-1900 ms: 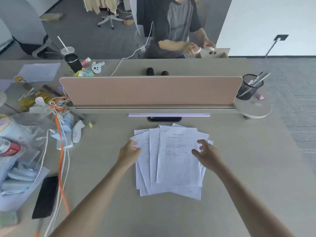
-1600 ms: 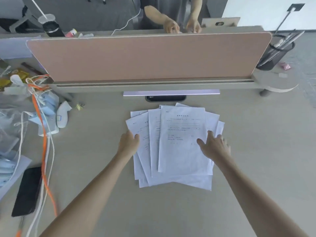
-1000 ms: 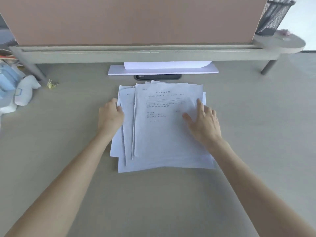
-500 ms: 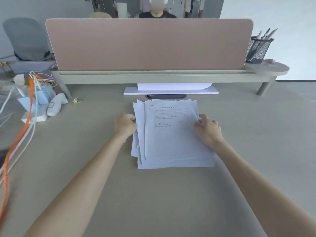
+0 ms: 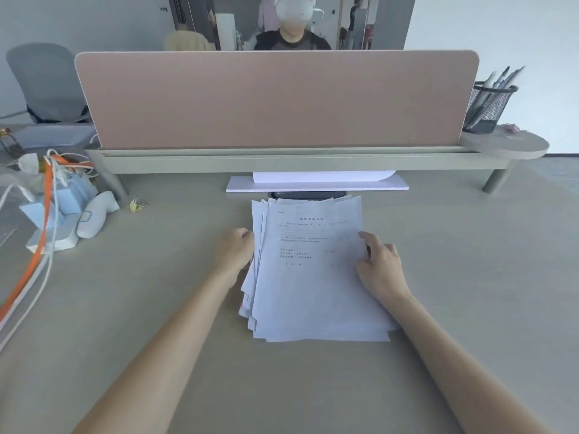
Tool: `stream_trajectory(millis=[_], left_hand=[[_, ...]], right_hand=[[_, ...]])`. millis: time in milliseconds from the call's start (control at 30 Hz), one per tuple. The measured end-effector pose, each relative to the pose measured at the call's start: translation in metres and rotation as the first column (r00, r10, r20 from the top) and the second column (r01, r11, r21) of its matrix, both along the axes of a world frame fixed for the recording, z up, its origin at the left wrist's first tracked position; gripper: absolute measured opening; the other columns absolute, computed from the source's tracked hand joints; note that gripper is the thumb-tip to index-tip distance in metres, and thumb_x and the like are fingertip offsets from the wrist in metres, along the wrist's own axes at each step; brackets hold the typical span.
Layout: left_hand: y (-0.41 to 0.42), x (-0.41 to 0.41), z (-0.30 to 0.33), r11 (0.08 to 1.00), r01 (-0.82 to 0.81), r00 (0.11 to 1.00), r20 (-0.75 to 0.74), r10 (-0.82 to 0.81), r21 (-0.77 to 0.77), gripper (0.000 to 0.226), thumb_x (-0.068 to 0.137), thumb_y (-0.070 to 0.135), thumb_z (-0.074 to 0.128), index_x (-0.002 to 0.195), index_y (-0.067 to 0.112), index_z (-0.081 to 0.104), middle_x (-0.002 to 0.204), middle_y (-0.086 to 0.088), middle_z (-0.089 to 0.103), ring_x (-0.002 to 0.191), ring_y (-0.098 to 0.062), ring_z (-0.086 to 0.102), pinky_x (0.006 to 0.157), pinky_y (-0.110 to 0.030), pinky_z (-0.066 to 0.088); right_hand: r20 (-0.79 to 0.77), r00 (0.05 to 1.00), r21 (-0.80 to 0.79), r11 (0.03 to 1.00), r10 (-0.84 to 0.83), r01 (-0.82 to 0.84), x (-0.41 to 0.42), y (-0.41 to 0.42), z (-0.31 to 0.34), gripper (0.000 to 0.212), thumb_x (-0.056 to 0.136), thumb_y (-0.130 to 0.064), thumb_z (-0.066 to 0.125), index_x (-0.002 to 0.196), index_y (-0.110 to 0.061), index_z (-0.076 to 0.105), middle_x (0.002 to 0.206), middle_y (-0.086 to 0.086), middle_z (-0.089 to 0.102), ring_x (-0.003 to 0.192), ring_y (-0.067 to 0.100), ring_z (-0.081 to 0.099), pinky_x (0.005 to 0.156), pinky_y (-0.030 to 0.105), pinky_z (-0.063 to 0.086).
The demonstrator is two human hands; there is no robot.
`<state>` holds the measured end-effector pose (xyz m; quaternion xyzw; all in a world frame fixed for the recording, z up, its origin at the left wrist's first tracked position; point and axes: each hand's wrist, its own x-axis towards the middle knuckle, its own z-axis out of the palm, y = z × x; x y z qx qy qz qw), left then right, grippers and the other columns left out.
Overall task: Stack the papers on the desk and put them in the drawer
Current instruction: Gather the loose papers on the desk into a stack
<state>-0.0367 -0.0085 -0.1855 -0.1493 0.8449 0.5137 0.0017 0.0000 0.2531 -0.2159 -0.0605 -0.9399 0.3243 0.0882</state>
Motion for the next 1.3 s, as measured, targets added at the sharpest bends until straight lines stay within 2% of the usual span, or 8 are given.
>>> stream_trajectory(millis=[133,267,567,700,767,833,1000,1300], left_hand=[[0.010,0.009,0.013,0.998,0.020,0.991,0.129,-0.027,0.061,0.036,0.096,0.047,0.050,0.081,0.014,0.046,0.070,0.000,0.036,0.059,-0.016,0.034,0.056,-0.030,0.025],[0.027,0.022,0.019,0.976,0.181,0.979,0.073,-0.191,0.123,0.018,0.090,0.027,0.071,0.104,0.023,0.060,0.102,0.004,0.067,0.077,-0.002,0.056,0.063,-0.021,0.041],[0.025,0.054,0.025,0.906,0.214,0.975,-0.027,-0.219,0.364,0.050,0.093,0.002,0.066,0.138,0.017,0.051,0.127,0.006,0.064,0.116,-0.016,0.060,0.084,-0.021,0.046],[0.022,0.078,0.041,0.863,0.214,0.977,-0.076,-0.201,0.458,0.052,0.083,0.020,0.079,0.131,0.017,0.061,0.126,0.000,0.072,0.118,-0.021,0.066,0.107,-0.044,0.047],[0.024,0.092,0.054,0.848,0.202,0.979,-0.106,-0.172,0.489,0.056,0.078,0.024,0.083,0.129,0.014,0.062,0.125,-0.003,0.072,0.115,-0.022,0.068,0.103,-0.043,0.050],[0.026,0.104,0.068,0.823,0.225,0.973,-0.170,-0.158,0.521,0.038,0.086,0.015,0.078,0.122,0.012,0.067,0.121,-0.006,0.074,0.111,-0.024,0.070,0.098,-0.043,0.053],[0.020,0.125,0.099,0.779,0.307,0.931,-0.341,-0.128,0.547,0.025,0.091,0.008,0.072,0.115,0.014,0.072,0.114,-0.005,0.078,0.106,-0.026,0.074,0.096,-0.045,0.055],[0.008,0.117,0.113,0.759,0.360,0.906,-0.399,-0.144,0.543,0.039,0.078,0.013,0.083,0.116,0.011,0.073,0.111,-0.005,0.079,0.104,-0.026,0.075,0.093,-0.043,0.056]], right_hand=[[-0.035,0.996,0.061,0.994,-0.087,0.089,0.009,-0.006,-0.002,0.056,0.086,-0.005,0.043,0.141,-0.015,0.047,0.097,0.001,0.059,0.117,0.036,0.043,0.095,0.042,0.032],[-0.011,0.996,0.058,0.994,-0.088,0.088,0.016,-0.010,0.004,0.055,0.090,-0.011,0.041,0.144,-0.017,0.043,0.101,-0.001,0.059,0.121,0.032,0.039,0.099,0.041,0.026],[0.121,0.990,-0.207,0.973,-0.075,0.099,0.025,-0.001,0.021,0.031,0.085,-0.018,0.044,0.113,-0.013,0.055,0.102,0.004,0.068,0.104,0.029,0.044,0.087,0.035,0.026],[0.159,0.984,-0.658,0.752,0.076,0.048,0.045,0.009,0.051,0.038,0.079,-0.020,0.060,0.115,-0.011,0.066,0.107,0.011,0.077,0.100,0.035,0.073,0.093,0.053,0.056],[0.097,0.988,-0.769,0.640,0.119,-0.002,0.062,0.011,0.072,0.027,0.087,-0.005,0.061,0.112,-0.001,0.069,0.108,0.017,0.077,0.094,0.031,0.076,0.079,0.042,0.062],[0.002,0.992,-0.787,0.612,0.126,-0.076,0.074,0.013,0.089,0.022,0.090,-0.001,0.060,0.110,-0.004,0.068,0.101,0.009,0.078,0.083,0.021,0.078,0.064,0.031,0.060],[-0.189,0.978,-0.761,0.616,0.088,-0.202,0.097,0.004,0.132,0.021,0.091,-0.003,0.058,0.109,-0.012,0.064,0.091,-0.011,0.075,0.090,0.020,0.073,0.076,0.033,0.056],[-0.337,0.938,-0.735,0.601,0.077,-0.314,0.102,-0.007,0.155,0.031,0.093,-0.020,0.065,0.122,-0.011,0.057,0.113,0.011,0.068,0.099,0.015,0.068,0.082,0.027,0.052]])
